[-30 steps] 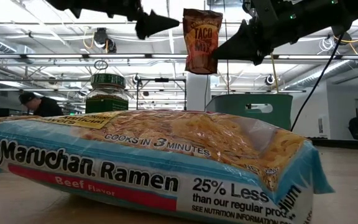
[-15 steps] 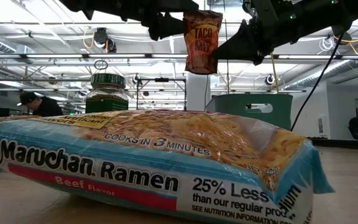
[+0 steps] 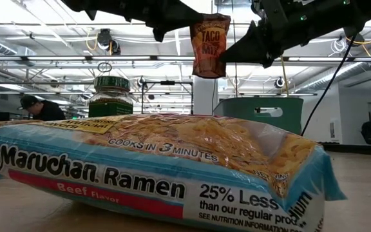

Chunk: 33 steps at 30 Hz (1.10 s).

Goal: Pick & Place Food Item
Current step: Put the orange spice pack into the orange bin

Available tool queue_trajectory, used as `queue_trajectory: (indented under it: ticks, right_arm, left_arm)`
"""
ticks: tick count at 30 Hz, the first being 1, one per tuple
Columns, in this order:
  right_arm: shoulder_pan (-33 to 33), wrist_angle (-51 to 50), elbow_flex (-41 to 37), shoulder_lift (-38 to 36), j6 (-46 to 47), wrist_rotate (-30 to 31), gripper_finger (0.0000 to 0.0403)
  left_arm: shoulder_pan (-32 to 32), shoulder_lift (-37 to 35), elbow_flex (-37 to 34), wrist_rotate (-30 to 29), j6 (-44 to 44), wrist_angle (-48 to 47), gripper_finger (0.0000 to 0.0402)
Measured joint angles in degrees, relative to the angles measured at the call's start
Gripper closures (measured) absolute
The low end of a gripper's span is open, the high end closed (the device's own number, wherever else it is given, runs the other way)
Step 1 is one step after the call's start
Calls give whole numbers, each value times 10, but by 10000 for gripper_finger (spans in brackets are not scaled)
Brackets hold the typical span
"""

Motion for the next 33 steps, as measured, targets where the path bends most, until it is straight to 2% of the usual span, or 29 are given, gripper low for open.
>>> queue_trajectory:
  ticks: [5, 12, 19, 24, 30, 33]
  right_arm:
    - [0, 5, 1, -1, -4, 0, 377]
    - [0, 2, 0, -5, 1, 0, 307]
    - [0, -13, 0, -4, 2, -1, 258]
    - [0, -9, 0, -4, 2, -1, 248]
    - [0, -10, 0, -4, 2, -1, 250]
    - [0, -10, 0, -4, 3, -1, 253]
  left_arm:
    - [1, -28, -1, 7, 23, -21, 393]
    - [23, -134, -1, -90, 82, -101, 398]
    - [105, -196, -15, -136, 88, -157, 398]
    - [186, -195, -85, -134, 59, -90, 399]
    - [267, -182, -206, -125, 40, 76, 399]
    - [291, -181, -255, -94, 48, 148, 399]
